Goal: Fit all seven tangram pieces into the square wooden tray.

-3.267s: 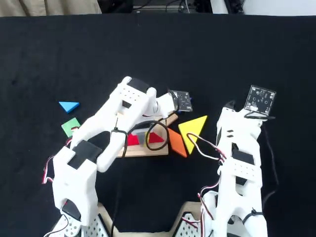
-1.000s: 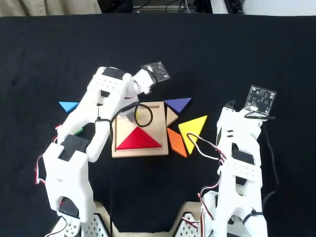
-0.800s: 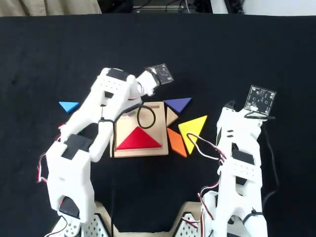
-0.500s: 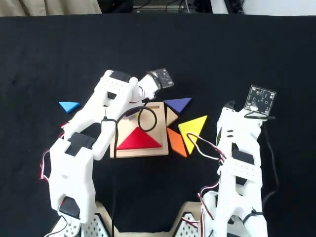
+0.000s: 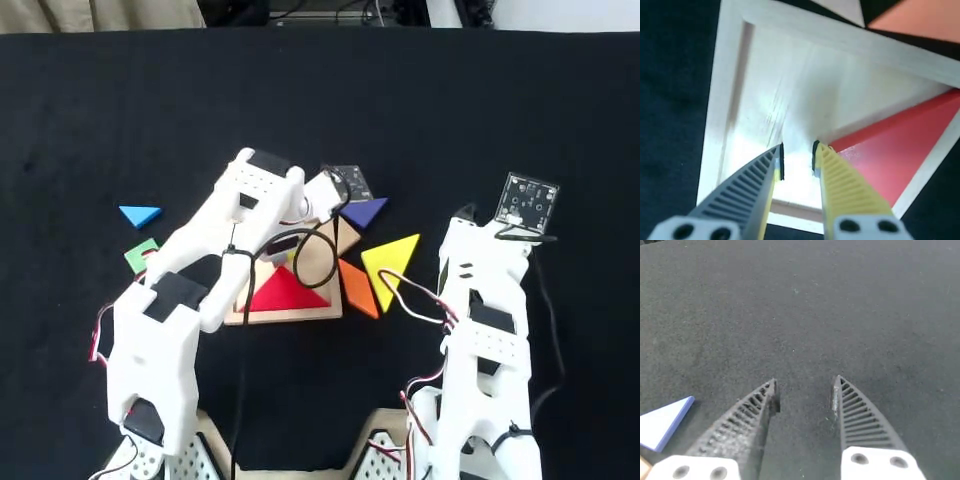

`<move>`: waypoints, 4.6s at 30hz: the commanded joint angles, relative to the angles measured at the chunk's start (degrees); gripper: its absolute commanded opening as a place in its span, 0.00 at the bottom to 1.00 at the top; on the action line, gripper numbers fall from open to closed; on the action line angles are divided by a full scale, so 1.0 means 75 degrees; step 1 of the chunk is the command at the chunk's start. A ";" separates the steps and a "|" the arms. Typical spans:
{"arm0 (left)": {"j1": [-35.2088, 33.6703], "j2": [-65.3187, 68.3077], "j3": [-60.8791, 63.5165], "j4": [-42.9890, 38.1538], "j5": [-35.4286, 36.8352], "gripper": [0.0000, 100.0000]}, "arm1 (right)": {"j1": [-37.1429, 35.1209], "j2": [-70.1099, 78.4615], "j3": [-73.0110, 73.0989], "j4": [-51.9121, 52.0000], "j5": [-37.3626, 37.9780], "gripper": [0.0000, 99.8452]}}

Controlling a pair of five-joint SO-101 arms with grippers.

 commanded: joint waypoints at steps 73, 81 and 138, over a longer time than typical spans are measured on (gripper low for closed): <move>-0.3651 -1.2448 1.2208 -0.7959 0.6459 0.12 | -0.0938 -0.0018 0.0170 -0.0164 -0.0047 0.18; -0.3651 -1.2519 1.2771 -0.8908 0.5615 0.12 | -0.0938 0.0006 -0.0463 0.0961 0.0211 0.18; -0.4542 -1.2448 1.2536 -0.8908 0.6470 0.12 | -0.3317 0.5832 -0.7308 0.6892 0.4185 0.26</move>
